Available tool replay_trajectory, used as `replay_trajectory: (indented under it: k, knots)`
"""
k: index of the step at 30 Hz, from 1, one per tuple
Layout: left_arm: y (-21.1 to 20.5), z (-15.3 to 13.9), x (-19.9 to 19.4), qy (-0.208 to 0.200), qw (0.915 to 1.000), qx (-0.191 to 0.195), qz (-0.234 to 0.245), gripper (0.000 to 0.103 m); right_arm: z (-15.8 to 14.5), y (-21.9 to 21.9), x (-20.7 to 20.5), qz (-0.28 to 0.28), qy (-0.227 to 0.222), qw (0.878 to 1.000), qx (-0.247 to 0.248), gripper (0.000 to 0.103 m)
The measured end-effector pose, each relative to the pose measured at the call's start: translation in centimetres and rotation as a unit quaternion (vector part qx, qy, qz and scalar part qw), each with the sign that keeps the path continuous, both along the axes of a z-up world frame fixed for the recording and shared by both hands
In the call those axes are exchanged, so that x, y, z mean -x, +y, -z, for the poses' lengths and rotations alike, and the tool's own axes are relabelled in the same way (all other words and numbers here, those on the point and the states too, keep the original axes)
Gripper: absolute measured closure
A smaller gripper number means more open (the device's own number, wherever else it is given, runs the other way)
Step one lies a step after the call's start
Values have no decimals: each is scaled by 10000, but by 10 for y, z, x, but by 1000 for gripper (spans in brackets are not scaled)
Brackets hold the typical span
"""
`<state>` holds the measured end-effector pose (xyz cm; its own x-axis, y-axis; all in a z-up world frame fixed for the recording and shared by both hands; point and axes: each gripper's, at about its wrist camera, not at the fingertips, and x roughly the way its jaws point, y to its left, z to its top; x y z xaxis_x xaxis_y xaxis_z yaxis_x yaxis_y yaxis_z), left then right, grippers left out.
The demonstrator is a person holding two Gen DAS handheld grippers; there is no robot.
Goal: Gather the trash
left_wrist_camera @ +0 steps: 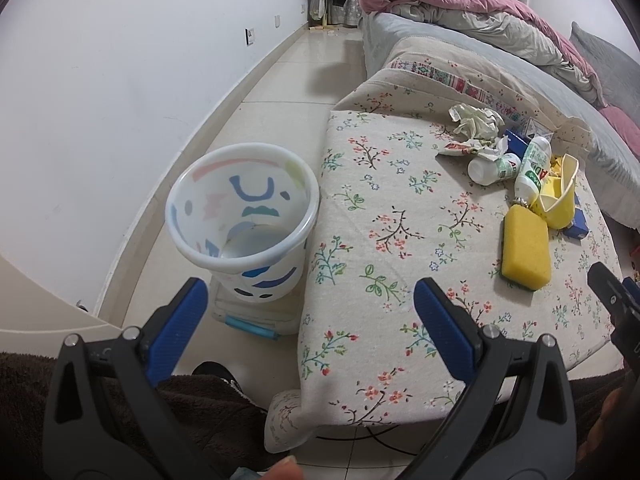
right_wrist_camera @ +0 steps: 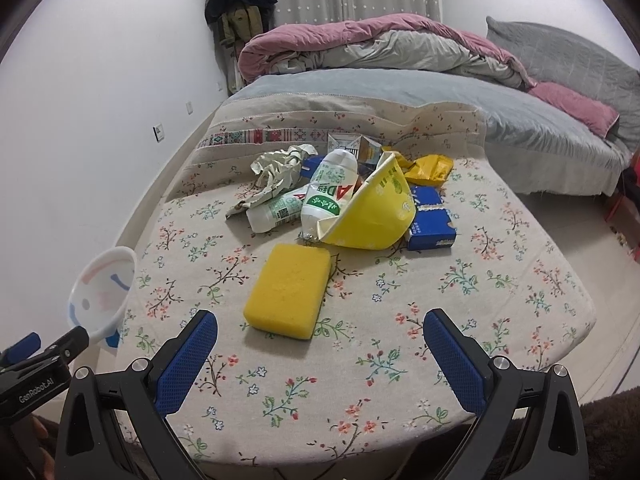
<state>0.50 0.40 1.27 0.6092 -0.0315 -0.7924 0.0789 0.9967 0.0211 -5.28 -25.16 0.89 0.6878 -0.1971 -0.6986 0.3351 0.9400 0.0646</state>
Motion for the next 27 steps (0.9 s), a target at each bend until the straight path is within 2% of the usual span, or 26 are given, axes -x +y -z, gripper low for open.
replay_trajectory:
  k: [3, 8, 21, 27]
  knots:
    - [-3, -2, -3, 1, 10000, 17, 31, 1, 0, -4, -4, -8, -7, 10000, -39, 0]
    - [-8, -5, -14, 13, 9999, 30, 156, 1, 4, -26, -16, 114, 11, 9987, -505, 0]
    - [-44, -7, -57, 4, 9967, 6, 816, 1, 16, -87, -73, 504, 341, 9927, -1045, 0]
    - [-70, -2, -82, 95, 9922, 8, 1243, 1, 26, -114, -99, 723, 205, 9869, -1426, 3]
